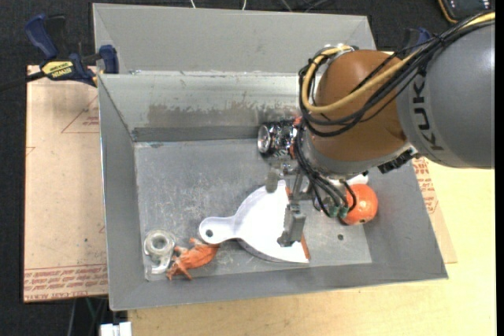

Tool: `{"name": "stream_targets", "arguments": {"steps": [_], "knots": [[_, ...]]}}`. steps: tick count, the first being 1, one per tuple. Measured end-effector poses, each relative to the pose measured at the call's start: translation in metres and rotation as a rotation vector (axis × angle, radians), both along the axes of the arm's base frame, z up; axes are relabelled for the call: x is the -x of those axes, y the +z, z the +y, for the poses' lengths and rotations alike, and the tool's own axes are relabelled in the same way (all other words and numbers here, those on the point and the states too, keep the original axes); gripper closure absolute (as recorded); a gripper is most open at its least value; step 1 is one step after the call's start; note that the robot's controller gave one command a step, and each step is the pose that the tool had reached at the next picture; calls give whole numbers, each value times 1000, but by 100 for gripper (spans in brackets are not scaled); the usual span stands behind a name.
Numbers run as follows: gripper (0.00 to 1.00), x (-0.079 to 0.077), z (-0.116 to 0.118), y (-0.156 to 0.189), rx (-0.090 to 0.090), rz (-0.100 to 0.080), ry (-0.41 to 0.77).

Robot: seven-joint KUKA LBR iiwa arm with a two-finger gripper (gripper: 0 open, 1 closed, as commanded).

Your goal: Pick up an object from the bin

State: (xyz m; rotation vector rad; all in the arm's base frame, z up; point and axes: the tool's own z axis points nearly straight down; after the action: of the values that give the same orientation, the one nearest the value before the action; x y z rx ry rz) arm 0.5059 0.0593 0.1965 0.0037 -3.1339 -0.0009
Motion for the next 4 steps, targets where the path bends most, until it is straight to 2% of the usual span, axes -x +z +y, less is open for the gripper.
{"name": "stream_targets", "arguments": {"steps": [1,2,3,4], "knots": [[0,-2,0,4,0,-8,-3],[0,22,44,-123,-3,-14,-88],[0,23,51,-60,-2,-20,-52],[0,19,46,-125,-6,-29,-87]]}}
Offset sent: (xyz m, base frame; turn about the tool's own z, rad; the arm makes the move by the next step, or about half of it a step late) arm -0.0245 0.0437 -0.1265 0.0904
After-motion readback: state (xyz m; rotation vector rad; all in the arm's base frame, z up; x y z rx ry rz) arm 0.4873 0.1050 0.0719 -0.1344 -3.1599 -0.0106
